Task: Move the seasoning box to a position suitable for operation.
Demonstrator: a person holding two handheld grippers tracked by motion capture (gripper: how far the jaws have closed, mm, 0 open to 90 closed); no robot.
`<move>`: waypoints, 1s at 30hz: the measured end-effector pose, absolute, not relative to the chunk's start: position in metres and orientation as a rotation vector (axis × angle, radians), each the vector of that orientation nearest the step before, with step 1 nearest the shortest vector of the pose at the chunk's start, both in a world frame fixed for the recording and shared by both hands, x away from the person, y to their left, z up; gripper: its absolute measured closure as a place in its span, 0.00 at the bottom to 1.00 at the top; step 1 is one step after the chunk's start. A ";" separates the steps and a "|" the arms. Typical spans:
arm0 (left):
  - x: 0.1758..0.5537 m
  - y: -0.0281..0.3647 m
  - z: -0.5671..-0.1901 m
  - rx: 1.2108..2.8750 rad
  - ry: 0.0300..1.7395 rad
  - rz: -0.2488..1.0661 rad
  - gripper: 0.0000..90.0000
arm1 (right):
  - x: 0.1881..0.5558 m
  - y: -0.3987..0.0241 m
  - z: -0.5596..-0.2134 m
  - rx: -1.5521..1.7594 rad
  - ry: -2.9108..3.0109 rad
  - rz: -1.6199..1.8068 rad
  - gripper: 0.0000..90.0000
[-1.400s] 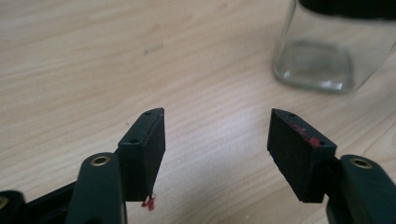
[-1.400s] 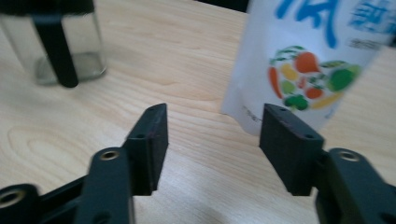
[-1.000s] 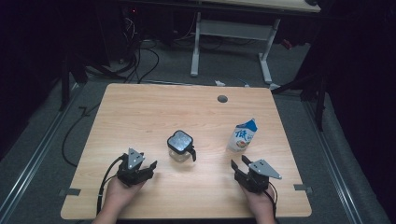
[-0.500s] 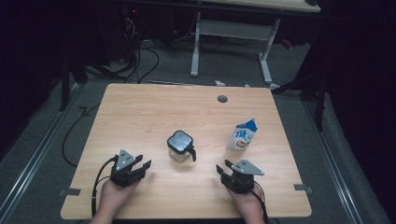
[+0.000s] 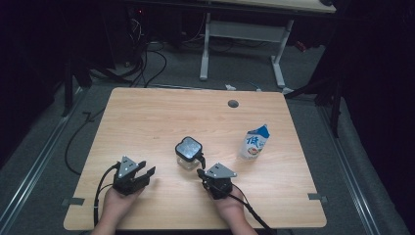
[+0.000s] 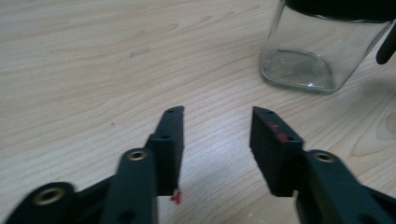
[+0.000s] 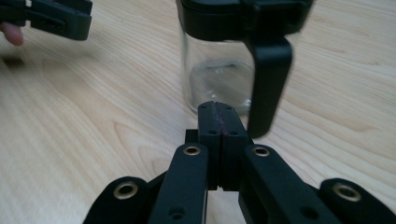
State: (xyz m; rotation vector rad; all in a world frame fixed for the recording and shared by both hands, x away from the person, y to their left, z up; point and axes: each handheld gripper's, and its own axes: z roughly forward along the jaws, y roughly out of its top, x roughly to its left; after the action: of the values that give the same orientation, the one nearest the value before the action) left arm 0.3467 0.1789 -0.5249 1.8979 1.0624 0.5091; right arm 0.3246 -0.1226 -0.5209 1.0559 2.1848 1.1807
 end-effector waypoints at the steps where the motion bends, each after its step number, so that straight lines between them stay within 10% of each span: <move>1: 0.347 0.179 -0.525 1.893 1.071 0.496 0.58 | 0.325 -0.123 -0.521 1.056 2.185 1.181 1.00; 30: 0.351 0.183 -0.528 1.883 1.050 0.482 0.64 | 0.388 -0.146 -0.523 1.289 2.063 1.075 1.00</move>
State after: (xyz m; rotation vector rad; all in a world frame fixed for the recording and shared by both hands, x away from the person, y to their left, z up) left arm 0.3514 0.1827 -0.5276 1.8832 1.0495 0.4815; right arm 0.3877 -0.1459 -0.5231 1.2893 2.0629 1.0752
